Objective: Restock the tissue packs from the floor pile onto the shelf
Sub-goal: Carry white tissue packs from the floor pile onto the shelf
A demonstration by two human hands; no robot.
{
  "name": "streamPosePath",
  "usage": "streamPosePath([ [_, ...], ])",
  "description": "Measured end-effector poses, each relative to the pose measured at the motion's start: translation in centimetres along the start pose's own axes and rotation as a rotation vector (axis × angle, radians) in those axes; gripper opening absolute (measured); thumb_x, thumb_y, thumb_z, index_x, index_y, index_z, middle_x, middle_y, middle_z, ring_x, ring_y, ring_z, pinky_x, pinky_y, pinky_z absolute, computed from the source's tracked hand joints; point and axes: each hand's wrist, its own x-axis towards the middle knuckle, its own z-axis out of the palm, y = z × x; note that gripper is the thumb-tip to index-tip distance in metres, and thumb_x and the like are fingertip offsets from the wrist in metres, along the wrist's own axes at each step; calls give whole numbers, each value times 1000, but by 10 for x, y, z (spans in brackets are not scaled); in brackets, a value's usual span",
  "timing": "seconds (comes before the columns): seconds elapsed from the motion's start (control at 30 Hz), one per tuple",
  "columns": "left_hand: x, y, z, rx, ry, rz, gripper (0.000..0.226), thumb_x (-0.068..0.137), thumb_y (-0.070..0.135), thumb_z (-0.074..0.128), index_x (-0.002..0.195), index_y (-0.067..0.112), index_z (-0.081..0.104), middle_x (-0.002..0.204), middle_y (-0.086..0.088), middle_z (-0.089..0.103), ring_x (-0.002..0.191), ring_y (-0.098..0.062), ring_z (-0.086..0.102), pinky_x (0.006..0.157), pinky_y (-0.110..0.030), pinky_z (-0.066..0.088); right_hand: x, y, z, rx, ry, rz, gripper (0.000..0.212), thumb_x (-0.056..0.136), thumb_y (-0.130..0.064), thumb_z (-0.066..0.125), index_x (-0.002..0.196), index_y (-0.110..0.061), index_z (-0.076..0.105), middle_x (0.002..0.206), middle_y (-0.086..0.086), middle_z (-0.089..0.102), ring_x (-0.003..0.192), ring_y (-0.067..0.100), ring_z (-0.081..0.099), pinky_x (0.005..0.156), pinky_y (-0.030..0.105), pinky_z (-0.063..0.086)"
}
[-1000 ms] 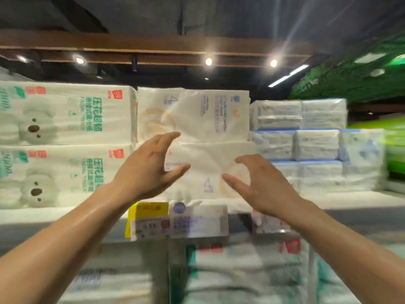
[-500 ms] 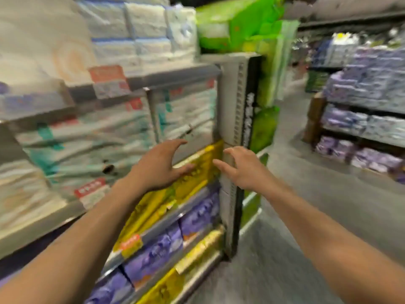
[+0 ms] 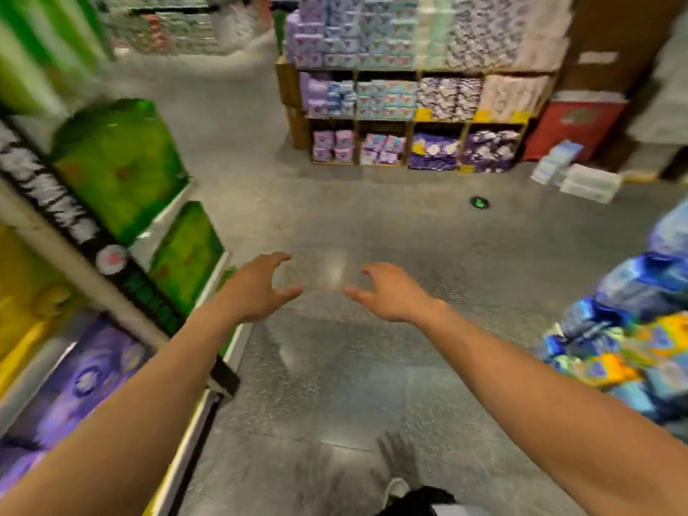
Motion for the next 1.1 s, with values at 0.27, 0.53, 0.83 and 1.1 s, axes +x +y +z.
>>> streamPosePath([
  [0.27, 157, 165, 69, -37, -86, 299, 76, 86, 57, 66, 147, 16, 43, 150, -6, 47, 136, -23, 46, 111, -31, 34, 22, 192, -82, -3, 60, 287, 84, 90, -76, 43, 148, -15, 45, 152, 10, 45, 140, 34, 41, 111, 55, 38],
  [0.53, 332, 258, 124, -65, -232, 465, 74, 88, 56, 63, 148, 18, 41, 151, -3, 46, 137, -20, 44, 112, -31, 34, 90, 328, -122, 76, 79, 541, 89, 87, -79, 41, 149, -16, 44, 154, 8, 44, 141, 31, 40, 113, 55, 36],
  [0.83, 586, 372, 115, 12, -339, 660, 77, 87, 64, 59, 148, 21, 38, 150, -3, 46, 136, -20, 45, 111, -34, 37, 227, 460, -235, 167, 222, 719, 82, 93, -72, 43, 151, -14, 40, 155, 9, 42, 140, 32, 40, 114, 52, 35],
  [1.1, 773, 496, 161, 100, -460, 775, 75, 89, 59, 59, 148, 18, 39, 151, -4, 45, 136, -20, 44, 110, -28, 33, 320, 611, -331, 246, 352, 861, 111, 75, -93, 32, 151, -13, 42, 156, 11, 41, 141, 30, 41, 113, 47, 37],
])
